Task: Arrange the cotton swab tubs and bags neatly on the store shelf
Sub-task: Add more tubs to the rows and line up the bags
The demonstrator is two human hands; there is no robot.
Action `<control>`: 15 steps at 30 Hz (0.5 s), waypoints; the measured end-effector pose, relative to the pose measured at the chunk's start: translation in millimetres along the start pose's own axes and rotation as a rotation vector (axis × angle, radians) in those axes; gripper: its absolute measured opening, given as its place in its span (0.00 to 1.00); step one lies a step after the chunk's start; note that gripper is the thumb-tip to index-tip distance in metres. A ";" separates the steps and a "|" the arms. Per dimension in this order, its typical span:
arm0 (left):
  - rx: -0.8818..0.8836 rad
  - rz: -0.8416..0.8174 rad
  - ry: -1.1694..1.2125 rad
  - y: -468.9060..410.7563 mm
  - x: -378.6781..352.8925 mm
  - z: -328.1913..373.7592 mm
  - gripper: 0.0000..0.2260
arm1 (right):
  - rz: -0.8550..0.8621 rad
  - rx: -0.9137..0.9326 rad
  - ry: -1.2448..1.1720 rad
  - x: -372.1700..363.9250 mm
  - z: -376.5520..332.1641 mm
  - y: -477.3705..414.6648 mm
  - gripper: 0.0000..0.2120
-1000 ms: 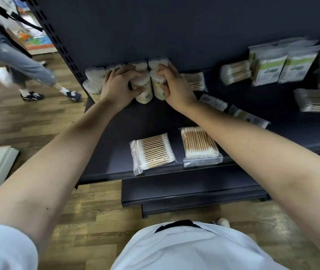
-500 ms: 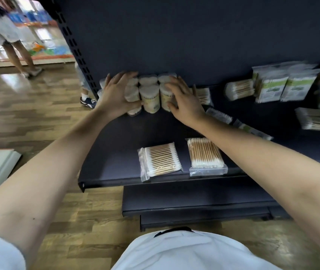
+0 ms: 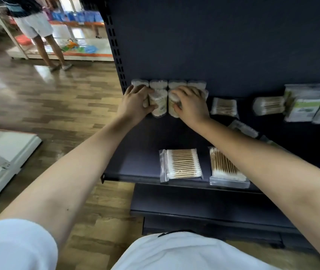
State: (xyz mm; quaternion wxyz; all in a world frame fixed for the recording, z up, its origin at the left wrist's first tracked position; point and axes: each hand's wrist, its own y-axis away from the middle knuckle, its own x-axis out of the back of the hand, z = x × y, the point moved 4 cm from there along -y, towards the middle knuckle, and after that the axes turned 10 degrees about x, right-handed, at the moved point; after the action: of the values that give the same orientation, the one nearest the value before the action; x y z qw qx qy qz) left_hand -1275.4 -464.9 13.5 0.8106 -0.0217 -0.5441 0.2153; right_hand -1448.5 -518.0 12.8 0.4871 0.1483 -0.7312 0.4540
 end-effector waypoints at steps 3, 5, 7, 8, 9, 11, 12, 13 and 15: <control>0.012 0.018 -0.012 1.1 -3.0 -2.7 0.22 | 0.016 -0.013 -0.008 0.5 1.1 -0.7 0.19; -0.001 0.034 -0.028 2.0 -2.7 -2.5 0.23 | 0.020 -0.012 -0.050 0.5 2.0 -1.6 0.19; 0.001 0.015 -0.075 3.6 -2.2 -0.2 0.26 | 0.069 0.009 -0.161 4.6 1.8 -0.6 0.21; 0.008 -0.002 -0.100 4.3 -1.8 1.7 0.29 | 0.120 0.005 -0.234 9.0 2.7 1.4 0.22; 0.009 -0.008 -0.115 4.7 -0.4 4.8 0.32 | 0.182 -0.024 -0.300 15.8 5.0 4.7 0.23; -0.012 0.027 -0.097 5.2 5.1 13.4 0.36 | 0.295 -0.095 -0.356 28.6 14.0 14.6 0.23; -0.033 0.053 -0.063 5.2 8.6 19.9 0.37 | 0.331 -0.112 -0.341 33.7 20.6 21.1 0.22; -0.060 0.080 -0.022 5.1 11.8 27.4 0.37 | 0.344 -0.124 -0.319 37.4 28.7 27.9 0.22; -0.136 0.115 0.064 5.6 14.9 47.2 0.33 | 0.335 -0.165 -0.282 42.4 49.3 42.1 0.21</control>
State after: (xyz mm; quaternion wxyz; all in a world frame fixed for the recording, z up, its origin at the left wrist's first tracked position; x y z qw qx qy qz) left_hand -1314.6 -463.7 44.2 0.8105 -0.1147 -0.5293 0.2232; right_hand -1525.2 -525.4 21.3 0.3081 0.0464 -0.8411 0.4421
